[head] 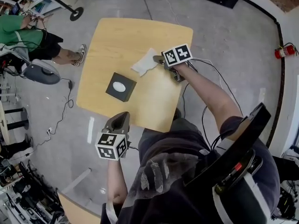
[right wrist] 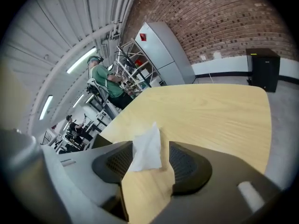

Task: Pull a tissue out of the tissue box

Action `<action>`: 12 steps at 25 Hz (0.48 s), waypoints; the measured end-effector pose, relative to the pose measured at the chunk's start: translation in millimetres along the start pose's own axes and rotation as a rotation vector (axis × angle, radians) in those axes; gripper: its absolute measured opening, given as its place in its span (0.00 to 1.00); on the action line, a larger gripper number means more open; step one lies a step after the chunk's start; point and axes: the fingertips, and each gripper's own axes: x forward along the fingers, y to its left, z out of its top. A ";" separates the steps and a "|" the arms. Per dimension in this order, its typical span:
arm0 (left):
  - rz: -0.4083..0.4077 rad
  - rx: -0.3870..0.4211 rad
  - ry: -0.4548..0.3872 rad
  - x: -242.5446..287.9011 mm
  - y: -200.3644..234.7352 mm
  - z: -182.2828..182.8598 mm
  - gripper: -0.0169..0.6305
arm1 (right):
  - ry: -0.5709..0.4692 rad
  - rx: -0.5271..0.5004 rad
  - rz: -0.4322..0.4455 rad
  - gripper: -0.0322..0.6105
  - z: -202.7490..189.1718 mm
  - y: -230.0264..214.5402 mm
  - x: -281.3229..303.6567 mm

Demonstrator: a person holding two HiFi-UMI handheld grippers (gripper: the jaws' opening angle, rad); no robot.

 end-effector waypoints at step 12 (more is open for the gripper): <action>0.092 -0.102 -0.031 -15.5 -33.4 -25.9 0.03 | 0.026 -0.137 -0.082 0.62 1.0 -36.3 -32.5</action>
